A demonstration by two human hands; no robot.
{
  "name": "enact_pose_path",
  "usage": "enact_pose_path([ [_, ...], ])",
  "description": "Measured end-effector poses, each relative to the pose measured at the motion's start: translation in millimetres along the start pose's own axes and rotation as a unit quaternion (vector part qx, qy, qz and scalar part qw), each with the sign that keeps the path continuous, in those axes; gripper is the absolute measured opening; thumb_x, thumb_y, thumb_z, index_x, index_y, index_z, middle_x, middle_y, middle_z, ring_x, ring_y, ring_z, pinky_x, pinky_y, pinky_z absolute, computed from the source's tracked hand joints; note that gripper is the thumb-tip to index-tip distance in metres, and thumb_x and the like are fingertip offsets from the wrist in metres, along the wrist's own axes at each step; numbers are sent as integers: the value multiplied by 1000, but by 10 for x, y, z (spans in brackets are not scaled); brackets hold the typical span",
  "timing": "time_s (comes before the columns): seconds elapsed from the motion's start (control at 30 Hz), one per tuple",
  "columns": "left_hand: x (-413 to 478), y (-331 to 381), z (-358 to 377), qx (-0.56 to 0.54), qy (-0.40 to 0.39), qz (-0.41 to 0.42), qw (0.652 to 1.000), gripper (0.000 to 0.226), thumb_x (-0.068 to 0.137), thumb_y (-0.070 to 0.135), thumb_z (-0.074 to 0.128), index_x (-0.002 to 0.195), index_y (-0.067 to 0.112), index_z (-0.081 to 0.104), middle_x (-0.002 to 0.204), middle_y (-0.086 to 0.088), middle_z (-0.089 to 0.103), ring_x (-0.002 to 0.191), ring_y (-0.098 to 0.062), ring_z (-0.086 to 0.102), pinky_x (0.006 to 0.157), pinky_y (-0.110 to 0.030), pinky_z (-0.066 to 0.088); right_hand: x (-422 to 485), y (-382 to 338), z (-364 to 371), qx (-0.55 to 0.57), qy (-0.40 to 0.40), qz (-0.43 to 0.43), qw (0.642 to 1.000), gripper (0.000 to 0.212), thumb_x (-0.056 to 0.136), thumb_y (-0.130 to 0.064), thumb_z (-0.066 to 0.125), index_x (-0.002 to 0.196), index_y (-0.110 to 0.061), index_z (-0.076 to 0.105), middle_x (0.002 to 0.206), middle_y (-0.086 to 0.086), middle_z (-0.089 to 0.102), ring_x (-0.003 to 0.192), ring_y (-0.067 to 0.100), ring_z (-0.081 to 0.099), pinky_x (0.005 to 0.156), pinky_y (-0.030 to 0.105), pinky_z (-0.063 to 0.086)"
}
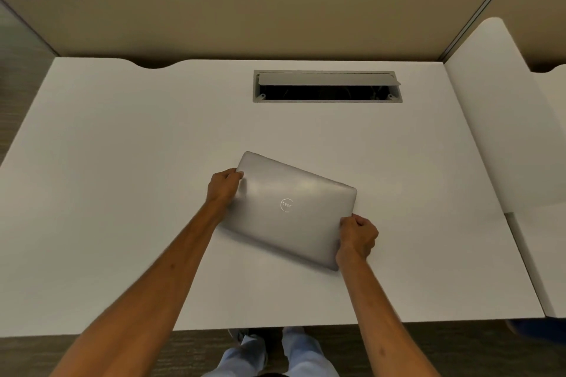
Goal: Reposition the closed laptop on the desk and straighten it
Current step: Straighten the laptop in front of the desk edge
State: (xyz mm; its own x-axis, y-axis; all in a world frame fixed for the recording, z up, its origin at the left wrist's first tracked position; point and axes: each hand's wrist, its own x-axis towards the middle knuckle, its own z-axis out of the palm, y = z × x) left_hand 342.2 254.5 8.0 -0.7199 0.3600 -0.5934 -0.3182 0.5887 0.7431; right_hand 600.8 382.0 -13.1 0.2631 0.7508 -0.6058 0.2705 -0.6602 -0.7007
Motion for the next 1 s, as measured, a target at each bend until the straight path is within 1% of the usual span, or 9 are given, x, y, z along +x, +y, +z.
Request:
enact_pose_path([
  [0.1, -118, -87, -24, -37, 17, -33, 999, 16, 102, 35, 61, 106, 20, 65, 118, -5, 64, 110, -27, 55, 96, -34, 39, 117, -111, 13, -28, -21, -12, 999, 29, 82, -7, 69, 108, -11, 80, 102, 10, 78, 82, 27, 67, 80, 36, 57],
  [0.17, -165, -155, -33, -56, 31, -49, 997, 17, 103, 37, 60, 104, 21, 65, 119, -3, 59, 112, -26, 52, 98, -35, 37, 185, -176, 29, -38, -32, -22, 999, 28, 81, -5, 70, 107, -9, 80, 104, 11, 78, 83, 26, 66, 80, 35, 56],
  [0.23, -202, -234, -27, -71, 38, -60, 995, 32, 101, 40, 59, 118, 15, 71, 124, -1, 59, 115, -27, 53, 101, -37, 39, 226, -238, 41, -51, -41, -33, 997, 27, 82, -4, 70, 107, -8, 81, 104, 10, 77, 79, 24, 64, 78, 34, 53],
  [0.3, -242, -283, -48, -85, 49, -76, 992, 50, 97, 44, 61, 133, 10, 69, 135, -4, 66, 125, -30, 58, 106, -42, 42, 264, -271, 55, -67, -49, -38, 996, 25, 83, -4, 71, 106, -8, 81, 99, 9, 74, 70, 18, 59, 75, 32, 50],
  [0.4, -278, -359, -93, -106, 55, -101, 988, 64, 89, 50, 60, 135, 6, 67, 145, -17, 65, 138, -36, 57, 115, -48, 43, 305, -279, 80, -90, -60, -46, 993, 21, 84, -4, 73, 103, -9, 80, 94, 9, 71, 67, 16, 56, 74, 32, 49],
  [0.5, -295, -432, -123, -117, 48, -118, 985, 76, 80, 55, 61, 136, 3, 63, 147, -20, 61, 140, -39, 54, 117, -52, 41, 314, -282, 84, -107, -71, -60, 990, 19, 84, -5, 73, 101, -10, 80, 92, 7, 70, 71, 20, 58, 75, 33, 49],
  [0.7, -364, -487, -139, -121, 48, -119, 984, 76, 81, 58, 61, 142, 12, 63, 146, -12, 64, 134, -36, 58, 117, -54, 45, 303, -292, 68, -116, -83, -79, 987, 16, 85, -7, 74, 100, -10, 80, 95, 6, 72, 85, 27, 64, 78, 36, 52],
  [0.83, -417, -443, -120, -119, 55, -117, 984, 68, 93, 52, 60, 147, 12, 58, 147, -10, 61, 133, -35, 56, 118, -55, 44, 305, -307, 69, -117, -90, -85, 985, 10, 86, -5, 73, 90, -14, 75, 89, 4, 70, 73, 21, 61, 75, 35, 50],
  [1.0, -387, -461, -101, -117, 55, -110, 985, 60, 97, 48, 59, 143, 10, 61, 143, -11, 63, 131, -34, 57, 116, -53, 44, 312, -270, 64, -129, -100, -106, 981, 25, 88, -4, 72, 76, -25, 68, 75, -8, 62, 72, 18, 58, 79, 34, 51],
])
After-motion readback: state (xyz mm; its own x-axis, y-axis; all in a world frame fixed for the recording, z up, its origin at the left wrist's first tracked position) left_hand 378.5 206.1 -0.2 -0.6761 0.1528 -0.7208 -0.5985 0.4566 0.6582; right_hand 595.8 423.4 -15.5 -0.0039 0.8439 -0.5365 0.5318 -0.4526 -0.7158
